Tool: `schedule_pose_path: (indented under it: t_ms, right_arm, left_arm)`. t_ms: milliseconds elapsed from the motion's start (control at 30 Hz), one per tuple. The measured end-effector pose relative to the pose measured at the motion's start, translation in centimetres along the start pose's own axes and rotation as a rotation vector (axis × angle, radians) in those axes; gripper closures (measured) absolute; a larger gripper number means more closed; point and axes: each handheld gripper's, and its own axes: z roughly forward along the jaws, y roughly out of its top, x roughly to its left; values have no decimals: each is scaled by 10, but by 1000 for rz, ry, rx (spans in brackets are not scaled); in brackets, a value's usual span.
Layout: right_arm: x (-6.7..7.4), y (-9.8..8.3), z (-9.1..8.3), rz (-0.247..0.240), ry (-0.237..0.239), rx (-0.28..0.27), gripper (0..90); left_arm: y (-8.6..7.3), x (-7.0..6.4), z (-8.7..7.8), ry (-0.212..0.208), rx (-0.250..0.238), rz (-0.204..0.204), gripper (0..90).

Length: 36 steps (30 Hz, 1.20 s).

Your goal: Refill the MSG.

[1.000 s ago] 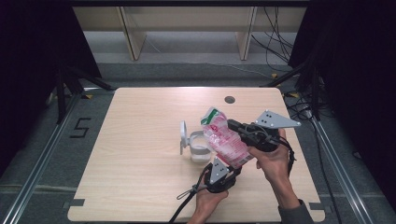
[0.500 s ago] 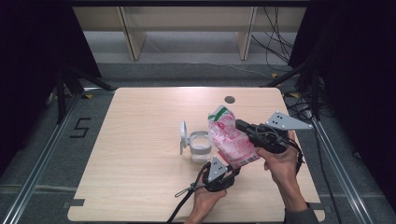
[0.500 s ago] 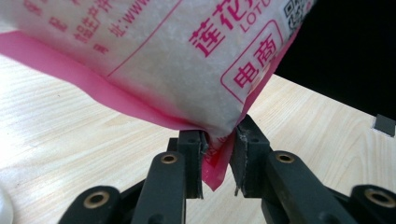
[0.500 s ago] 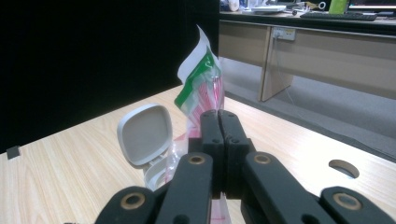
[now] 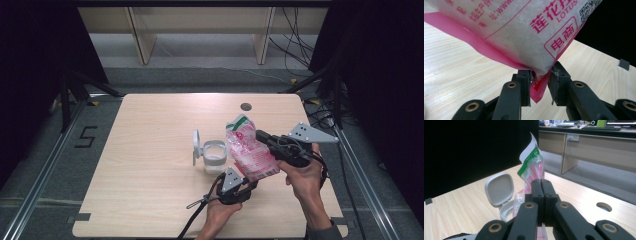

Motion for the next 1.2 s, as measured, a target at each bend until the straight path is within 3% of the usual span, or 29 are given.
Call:
schedule_pose_path:
  t_ms: [33, 100, 133, 200, 267, 367, 533, 567, 633, 733, 767, 833, 867, 900, 933, 967, 1000, 1067, 1200]
  right_arm:
    - [1, 0, -2, 13, -4, 11, 900]
    - [-1, -1, -3, -14, -7, 1, 900]
    - [1, -2, -5, 20, -13, 9, 900]
    - [-1, -3, -7, 21, -17, 10, 900]
    - [-1, -5, -8, 34, -9, 11, 900]
    - [-4, -9, -9, 17, -8, 5, 900]
    - [-7, -15, -10, 52, -17, 22, 900]
    - [-10, -16, -10, 19, -27, 14, 900]
    - [-10, -17, -11, 53, -25, 26, 900]
    - [-14, -19, -11, 45, -23, 20, 900]
    - [-12, -20, -12, 69, -26, 26, 900]
    - [-16, -22, -11, 38, -31, 17, 900]
    - [-15, -22, -11, 59, -28, 19, 900]
    - [-18, -23, -10, 47, -14, 12, 900]
    - [-17, -24, -11, 69, -18, 23, 900]
    - [-18, -25, -11, 64, -21, 17, 900]
    - [-17, -26, -11, 91, -25, 26, 900]
    - [-21, -27, -11, 66, -30, 20, 900]
    - [-24, -32, -10, 79, -19, 27, 900]
  left_arm:
    - [0, 0, 0, -1, 3, 5, 707]
    - [0, 0, 0, -10, 7, -11, 703]
    - [0, 0, 0, -24, 6, -14, 697]
    - [-1, -1, -1, -15, 19, -9, 686]
    - [-1, -2, -2, 7, 40, 27, 682]
    - [-3, -5, -1, -18, 36, 10, 695]
    - [-5, -5, 0, -32, 67, 16, 694]
    - [-5, -5, 0, -40, 70, 16, 694]
    - [-5, -5, 0, -48, 78, 7, 694]
    - [-4, -6, 0, -35, 92, 10, 695]
    - [-5, -5, 1, -44, 88, 0, 695]
    - [-5, -5, 1, -48, 89, -5, 694]
    - [-4, -3, 0, -51, 100, 27, 693]
    - [-4, -4, 1, -55, 99, 16, 690]
    - [-5, -3, 1, -47, 106, -3, 682]
    - [-4, -3, 1, -48, 118, -4, 675]
    - [-4, -3, 1, -49, 121, -1, 672]
    - [-4, -3, 1, -45, 126, -1, 661]
    - [-4, -2, 1, -29, 123, 8, 634]
